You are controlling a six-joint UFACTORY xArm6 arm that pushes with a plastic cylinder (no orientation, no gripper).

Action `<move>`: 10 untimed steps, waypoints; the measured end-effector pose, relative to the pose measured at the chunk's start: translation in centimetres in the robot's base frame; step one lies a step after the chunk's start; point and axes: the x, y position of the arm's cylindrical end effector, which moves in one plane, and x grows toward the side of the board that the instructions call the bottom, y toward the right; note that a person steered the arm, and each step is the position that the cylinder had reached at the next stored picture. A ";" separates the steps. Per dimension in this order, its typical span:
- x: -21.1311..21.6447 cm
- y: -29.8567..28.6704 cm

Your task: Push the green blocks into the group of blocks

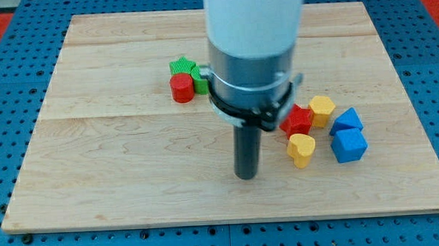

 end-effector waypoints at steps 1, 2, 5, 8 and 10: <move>-0.2 4.7; -1.2 6.5; -1.0 5.1; -1.0 -2.5; -1.9 -10.0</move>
